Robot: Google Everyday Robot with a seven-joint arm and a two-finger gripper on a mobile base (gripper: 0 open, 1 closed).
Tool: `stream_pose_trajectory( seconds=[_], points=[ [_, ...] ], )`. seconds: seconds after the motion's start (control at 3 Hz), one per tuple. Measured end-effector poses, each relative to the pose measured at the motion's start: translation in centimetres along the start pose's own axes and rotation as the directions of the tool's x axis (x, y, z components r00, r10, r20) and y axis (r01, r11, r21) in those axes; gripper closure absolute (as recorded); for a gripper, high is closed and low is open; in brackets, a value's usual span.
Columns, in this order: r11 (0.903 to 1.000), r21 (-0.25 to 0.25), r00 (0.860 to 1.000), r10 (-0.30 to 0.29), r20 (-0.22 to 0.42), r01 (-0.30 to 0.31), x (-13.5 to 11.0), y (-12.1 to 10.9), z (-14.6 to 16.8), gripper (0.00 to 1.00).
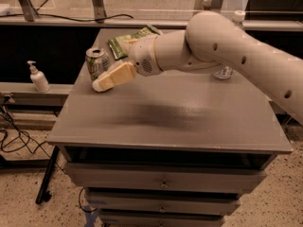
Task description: Pick 7up can
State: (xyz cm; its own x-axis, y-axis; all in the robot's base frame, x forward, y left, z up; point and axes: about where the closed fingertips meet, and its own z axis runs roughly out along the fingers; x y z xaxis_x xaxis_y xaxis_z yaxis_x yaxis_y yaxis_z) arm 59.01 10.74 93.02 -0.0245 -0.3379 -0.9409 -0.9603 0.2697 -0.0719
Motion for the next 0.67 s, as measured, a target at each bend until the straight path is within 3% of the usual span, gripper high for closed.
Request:
stream_pose_trajectory(
  seconds=[0.67],
  points=[
    [0.9982, 0.050, 0.995, 0.029, 0.097, -0.034, 0.4, -3.8, 6.1, 0.00]
  ],
)
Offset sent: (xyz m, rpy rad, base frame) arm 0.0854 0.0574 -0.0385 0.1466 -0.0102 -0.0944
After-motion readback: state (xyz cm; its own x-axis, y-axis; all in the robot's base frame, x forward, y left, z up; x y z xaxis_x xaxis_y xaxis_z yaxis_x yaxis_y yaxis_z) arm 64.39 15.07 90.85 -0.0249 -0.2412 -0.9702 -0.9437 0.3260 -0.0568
